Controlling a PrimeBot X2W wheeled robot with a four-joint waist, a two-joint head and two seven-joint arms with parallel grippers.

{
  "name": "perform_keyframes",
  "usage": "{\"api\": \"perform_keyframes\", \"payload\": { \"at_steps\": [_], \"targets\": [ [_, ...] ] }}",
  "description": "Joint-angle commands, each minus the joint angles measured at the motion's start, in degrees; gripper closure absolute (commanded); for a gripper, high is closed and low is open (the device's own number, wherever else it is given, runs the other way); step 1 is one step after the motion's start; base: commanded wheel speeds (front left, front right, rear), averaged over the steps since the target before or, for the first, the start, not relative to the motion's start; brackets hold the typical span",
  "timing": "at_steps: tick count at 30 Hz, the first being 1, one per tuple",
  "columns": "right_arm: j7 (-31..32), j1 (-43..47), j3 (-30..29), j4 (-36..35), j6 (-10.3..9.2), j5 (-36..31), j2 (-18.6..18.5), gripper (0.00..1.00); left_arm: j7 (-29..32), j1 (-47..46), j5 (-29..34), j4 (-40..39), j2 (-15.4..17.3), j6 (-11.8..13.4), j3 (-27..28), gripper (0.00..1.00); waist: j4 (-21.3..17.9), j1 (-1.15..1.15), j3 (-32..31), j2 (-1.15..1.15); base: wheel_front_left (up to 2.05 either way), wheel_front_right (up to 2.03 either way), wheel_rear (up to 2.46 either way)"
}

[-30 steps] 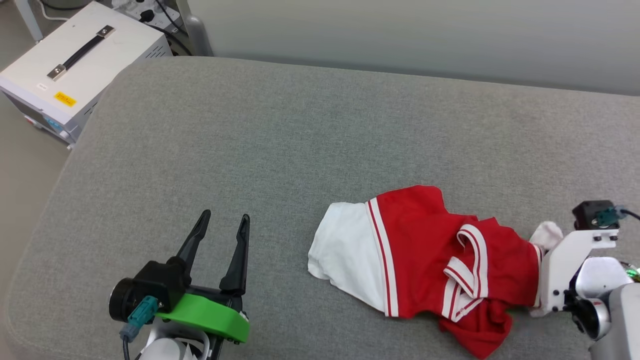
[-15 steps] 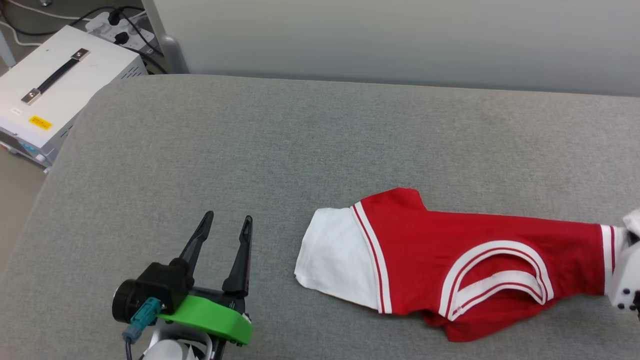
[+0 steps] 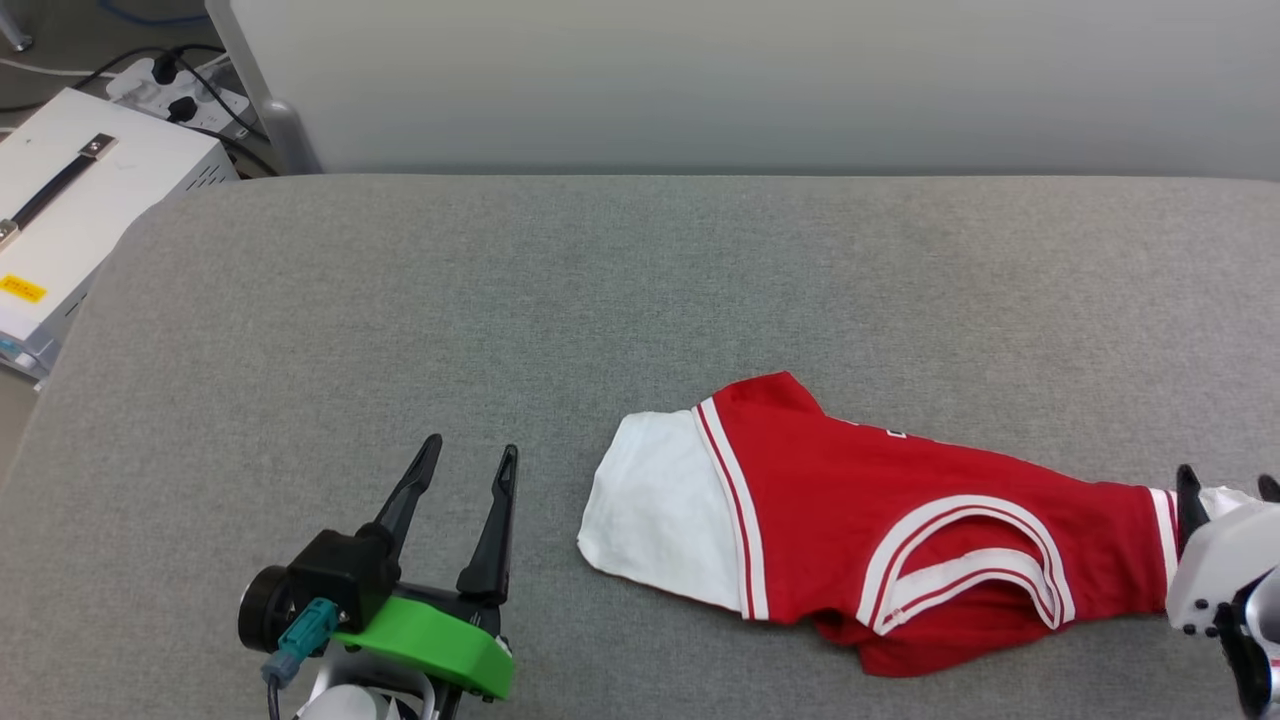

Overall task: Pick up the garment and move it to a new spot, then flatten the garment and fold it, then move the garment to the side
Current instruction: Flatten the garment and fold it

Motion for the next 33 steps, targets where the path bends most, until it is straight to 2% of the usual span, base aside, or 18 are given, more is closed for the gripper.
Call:
{"api": "perform_keyframes", "payload": {
  "at_steps": [1, 6, 14, 19, 22, 26, 29, 33],
  "targets": [
    [-1.47, -0.59, 1.36, -1.34, -0.05, 0.83, 0.09, 0.00, -0.33, 0.00, 0.13, 0.08, -0.05, -0.16, -0.09, 0.00, -0.63, 0.00, -0.76, 0.68, 0.00, 0.00, 0.00],
    [-7.69, 2.22, 7.08, -7.26, -0.05, 3.60, -0.08, 0.00, -0.33, 0.39, -0.51, 0.29, -0.38, -0.16, -0.69, 0.00, -1.01, 0.00, -1.76, 0.68, 0.00, 0.00, 0.00],
    [-17.32, 6.37, 9.54, -13.48, -0.05, 6.19, 2.16, 0.00, 0.81, -0.04, -3.68, 4.06, 1.27, -0.16, -6.17, 0.00, -2.00, 0.00, -0.66, 0.68, 0.00, 0.00, 0.00],
    [-19.60, 6.84, 9.71, -15.15, -0.05, 6.16, 2.79, 0.00, 12.22, -3.70, -5.00, 4.91, 3.43, -0.15, -9.12, 0.00, -2.77, 0.00, 0.87, 0.68, 0.00, 0.00, 0.00],
    [-20.00, 6.58, 10.03, -15.98, -0.05, 5.85, 3.15, 0.00, 22.32, -5.63, -5.90, 4.97, 3.85, 1.05, -9.92, 0.00, -3.53, 0.00, 1.92, 0.68, 0.00, 0.00, 0.00],
    [-20.29, 6.18, 10.86, -16.15, -0.05, 5.50, 3.50, 0.00, 31.99, -7.63, -6.33, 5.36, 4.25, 2.06, -11.35, 0.00, -4.96, 0.00, 3.42, 0.68, 0.00, 0.00, 0.00],
    [-20.59, 5.92, 11.44, -15.90, -0.05, 5.36, 3.70, 0.00, 35.08, -8.80, -6.02, 6.94, 4.31, 3.44, -11.46, 0.00, -5.95, 0.00, 4.47, 0.68, 0.00, 0.00, 0.00],
    [-20.98, 5.75, 11.53, -15.44, -0.05, 5.22, 3.88, 0.00, 34.90, -10.33, -5.44, 9.84, 3.77, 5.12, -11.09, 0.00, -6.82, 0.00, 5.59, 0.68, 0.00, 0.00, 0.00]
  ]
}}
